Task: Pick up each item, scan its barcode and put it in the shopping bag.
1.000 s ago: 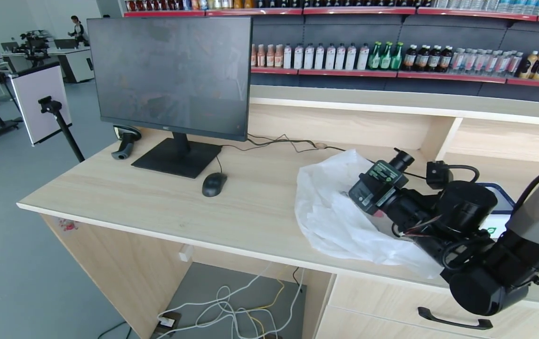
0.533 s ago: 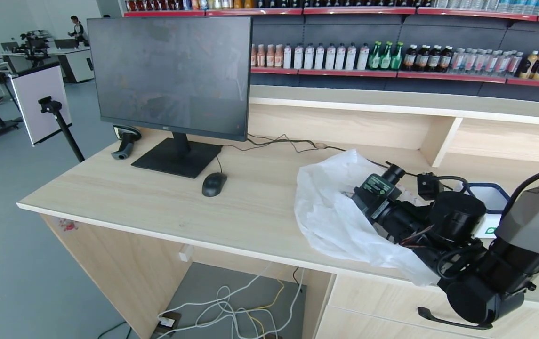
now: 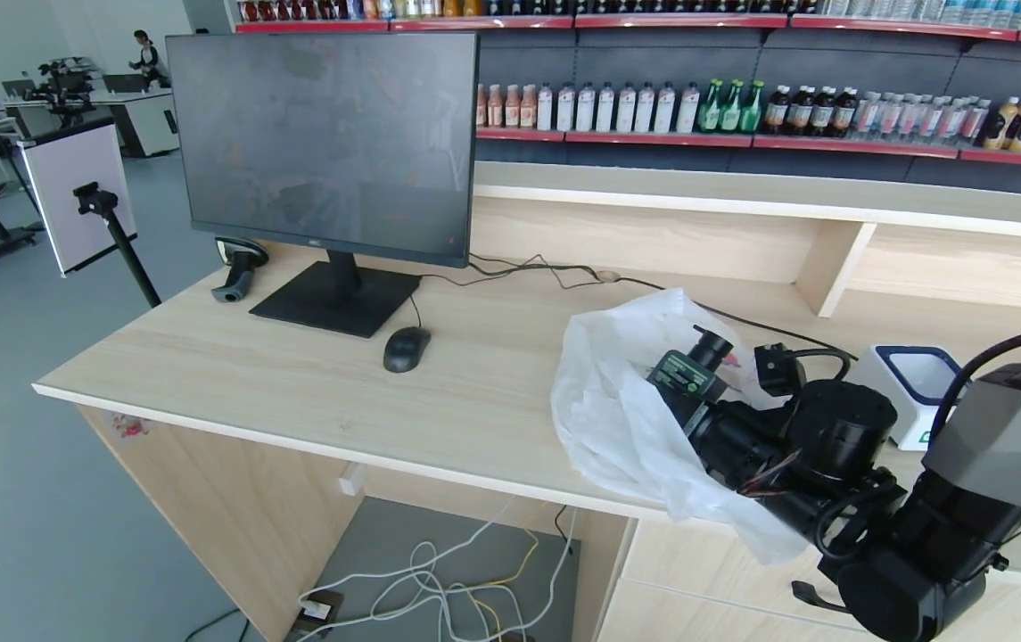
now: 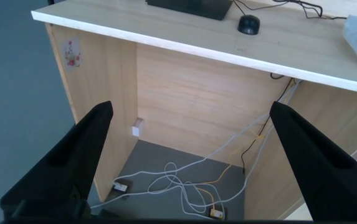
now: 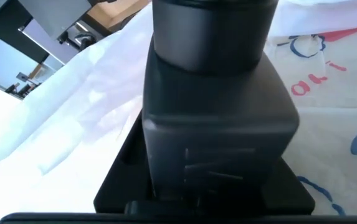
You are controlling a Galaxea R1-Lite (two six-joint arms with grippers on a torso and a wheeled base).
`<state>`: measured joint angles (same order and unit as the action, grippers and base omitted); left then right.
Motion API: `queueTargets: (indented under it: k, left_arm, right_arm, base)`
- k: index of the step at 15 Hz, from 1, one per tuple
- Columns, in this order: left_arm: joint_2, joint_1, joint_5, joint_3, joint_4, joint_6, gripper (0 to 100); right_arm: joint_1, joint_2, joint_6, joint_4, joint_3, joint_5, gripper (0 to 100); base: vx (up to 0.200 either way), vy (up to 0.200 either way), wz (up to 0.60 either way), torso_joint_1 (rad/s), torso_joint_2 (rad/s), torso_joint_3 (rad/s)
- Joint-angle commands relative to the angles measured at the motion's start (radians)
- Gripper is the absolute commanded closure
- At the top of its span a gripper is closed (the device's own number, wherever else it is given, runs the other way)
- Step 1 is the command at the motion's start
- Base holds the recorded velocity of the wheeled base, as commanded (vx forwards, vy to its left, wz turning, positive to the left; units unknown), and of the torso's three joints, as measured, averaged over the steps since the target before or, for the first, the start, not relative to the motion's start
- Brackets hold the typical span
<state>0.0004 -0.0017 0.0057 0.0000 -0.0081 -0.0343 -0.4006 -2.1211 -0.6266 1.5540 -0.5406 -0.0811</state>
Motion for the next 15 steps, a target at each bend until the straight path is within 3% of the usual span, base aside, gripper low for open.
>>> queueTargets:
  k: [1, 10, 11, 14, 15]
  left_arm:
    - [0.0, 0.0, 0.0, 0.0, -0.001, -0.001, 0]
    - [0.0, 0.0, 0.0, 0.0, -0.003, 0.001, 0]
    - [0.0, 0.0, 0.0, 0.0, -0.003, 0.002, 0]
    - [0.0, 0.0, 0.0, 0.0, -0.003, 0.002, 0]
    - [0.0, 0.0, 0.0, 0.0, -0.003, 0.002, 0]
  right_arm:
    - [0.0, -0.031, 0.001, -0.005, -0.002, -0.002, 100]
    - [0.006, -0.048, 0.016, 0.003, -0.022, 0.0, 100]
    - [0.014, -0.048, 0.036, 0.006, -0.021, -0.002, 0]
    - [0.04, -0.059, 0.053, 0.012, -0.085, 0.003, 0]
    - [0.086, -0.079, 0.091, 0.014, -0.145, 0.007, 0]
  base:
    - [0.0, 0.0, 0.0, 0.0, 0.0, 0.0]
    - [0.0, 0.0, 0.0, 0.0, 0.0, 0.0]
    - [0.0, 0.0, 0.0, 0.0, 0.0, 0.0]
    - [0.0, 0.0, 0.0, 0.0, 0.0, 0.0]
    - [0.0, 0.0, 0.0, 0.0, 0.0, 0.0]
